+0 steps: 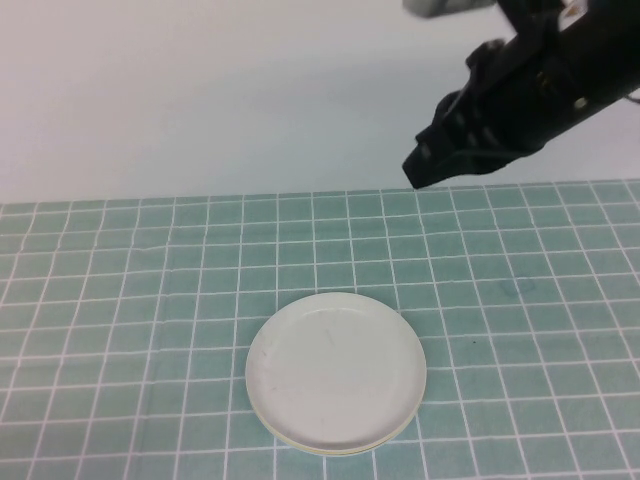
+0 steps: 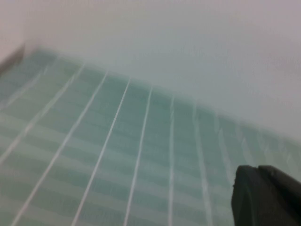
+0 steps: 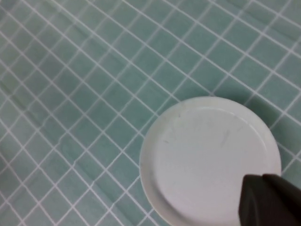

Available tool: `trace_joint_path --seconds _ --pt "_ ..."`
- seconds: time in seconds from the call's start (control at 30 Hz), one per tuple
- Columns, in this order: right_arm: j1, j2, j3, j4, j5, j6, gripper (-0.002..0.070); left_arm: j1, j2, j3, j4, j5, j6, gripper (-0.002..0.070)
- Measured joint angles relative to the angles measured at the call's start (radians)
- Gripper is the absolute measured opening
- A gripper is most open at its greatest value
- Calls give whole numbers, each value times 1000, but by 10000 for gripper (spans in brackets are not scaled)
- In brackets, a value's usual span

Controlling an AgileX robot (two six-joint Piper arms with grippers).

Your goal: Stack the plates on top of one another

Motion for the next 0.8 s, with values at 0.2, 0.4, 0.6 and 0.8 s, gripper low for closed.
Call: trace_joint_path --seconds 0.2,0.4,0.6,0.8 --pt "2 -58 0 -31 25 -39 -1 0 0 0 0 183 0 -1" --pt "0 -104 28 -71 -117 -216 -1 0 0 0 2 175 0 -1" --pt "-36 -257 225 -91 -427 -288 -1 2 0 0 2 175 0 -1" --pt "-148 -503 567 -83 -607 -294 -1 2 0 0 2 175 0 -1"
